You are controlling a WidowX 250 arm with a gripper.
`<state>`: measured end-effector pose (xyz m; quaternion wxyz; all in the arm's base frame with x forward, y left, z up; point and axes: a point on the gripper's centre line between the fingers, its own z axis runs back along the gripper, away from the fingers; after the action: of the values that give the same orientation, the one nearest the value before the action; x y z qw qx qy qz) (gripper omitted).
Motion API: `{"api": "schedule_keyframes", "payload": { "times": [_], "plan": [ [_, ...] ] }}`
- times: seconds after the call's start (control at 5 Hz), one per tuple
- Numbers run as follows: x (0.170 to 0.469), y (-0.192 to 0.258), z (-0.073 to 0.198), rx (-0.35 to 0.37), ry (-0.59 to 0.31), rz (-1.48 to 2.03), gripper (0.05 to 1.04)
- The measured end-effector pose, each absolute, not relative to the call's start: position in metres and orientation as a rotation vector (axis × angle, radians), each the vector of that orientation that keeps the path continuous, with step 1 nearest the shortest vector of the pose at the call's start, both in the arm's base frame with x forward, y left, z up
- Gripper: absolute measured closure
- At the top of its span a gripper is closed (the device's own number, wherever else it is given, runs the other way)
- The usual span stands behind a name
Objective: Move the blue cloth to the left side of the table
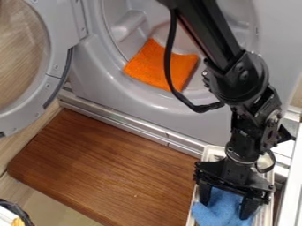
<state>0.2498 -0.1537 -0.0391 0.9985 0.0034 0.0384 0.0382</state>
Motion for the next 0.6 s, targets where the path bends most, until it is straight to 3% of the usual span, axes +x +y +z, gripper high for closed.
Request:
{"api": "schedule_keyframes", "payload": {
  "times": [0.4, 0.6],
  "plan": [
    [0.2573, -0.1611, -0.0312, -0.017, 0.085, 0.027, 0.72],
    [0.2634, -0.1644, -0.027, -0.03, 0.077, 0.01, 0.928]
  ]
}}
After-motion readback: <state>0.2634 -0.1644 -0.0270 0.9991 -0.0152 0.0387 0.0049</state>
